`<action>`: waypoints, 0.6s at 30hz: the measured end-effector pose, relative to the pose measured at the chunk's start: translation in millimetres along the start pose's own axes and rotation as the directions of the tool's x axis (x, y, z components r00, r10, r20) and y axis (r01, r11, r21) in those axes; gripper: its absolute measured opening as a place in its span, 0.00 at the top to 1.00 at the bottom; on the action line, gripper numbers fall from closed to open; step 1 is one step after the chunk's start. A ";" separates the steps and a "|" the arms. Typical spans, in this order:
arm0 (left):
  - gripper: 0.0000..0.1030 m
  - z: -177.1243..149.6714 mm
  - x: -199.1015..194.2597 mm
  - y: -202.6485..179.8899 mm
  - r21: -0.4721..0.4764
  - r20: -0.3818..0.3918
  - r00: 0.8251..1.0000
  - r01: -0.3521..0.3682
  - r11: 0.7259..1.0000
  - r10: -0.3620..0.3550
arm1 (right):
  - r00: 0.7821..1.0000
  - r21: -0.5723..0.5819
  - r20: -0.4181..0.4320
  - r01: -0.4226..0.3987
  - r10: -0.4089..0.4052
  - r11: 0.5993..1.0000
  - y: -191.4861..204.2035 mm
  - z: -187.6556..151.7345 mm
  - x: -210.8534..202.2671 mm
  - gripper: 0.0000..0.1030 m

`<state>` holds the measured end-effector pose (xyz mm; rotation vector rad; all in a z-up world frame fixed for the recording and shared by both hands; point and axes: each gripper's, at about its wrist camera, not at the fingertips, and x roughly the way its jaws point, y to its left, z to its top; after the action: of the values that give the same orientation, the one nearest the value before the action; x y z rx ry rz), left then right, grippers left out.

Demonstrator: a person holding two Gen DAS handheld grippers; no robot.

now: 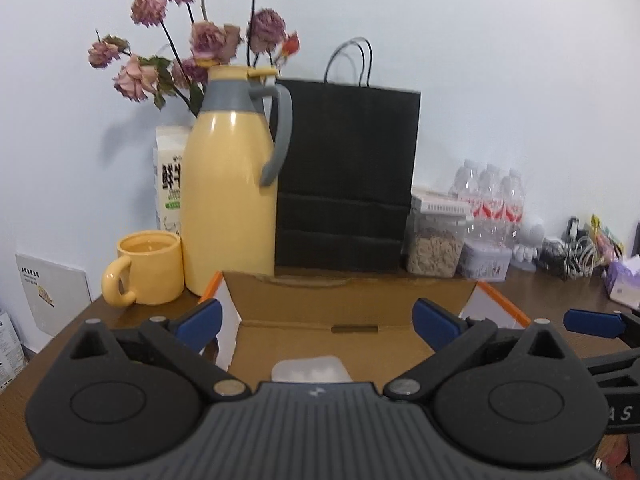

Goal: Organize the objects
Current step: 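Lift both open tools out of the cardboard box back toward the table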

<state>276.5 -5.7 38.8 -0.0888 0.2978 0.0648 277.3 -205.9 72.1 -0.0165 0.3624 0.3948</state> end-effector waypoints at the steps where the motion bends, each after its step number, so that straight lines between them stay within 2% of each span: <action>1: 0.00 2.3 -2.2 -0.1 -0.004 0.008 1.000 -0.002 1.000 0.002 | 1.000 0.000 0.012 -0.003 0.003 1.000 0.0 2.6 -3.5 0.00; 11: 0.00 32.5 -39.2 -1.7 0.012 0.072 0.997 -0.005 1.000 0.004 | 0.996 -0.023 0.087 0.002 0.000 1.000 -1.8 25.6 -47.7 0.00; 18: 0.00 43.5 -80.3 -1.4 0.010 0.101 0.995 0.006 1.000 -0.007 | 0.991 -0.040 0.134 0.016 -0.010 0.999 1.7 35.4 -96.1 0.00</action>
<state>212.6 -6.9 104.0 -0.0770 0.1971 0.0610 206.1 -237.2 138.7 -0.0318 0.2215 0.3880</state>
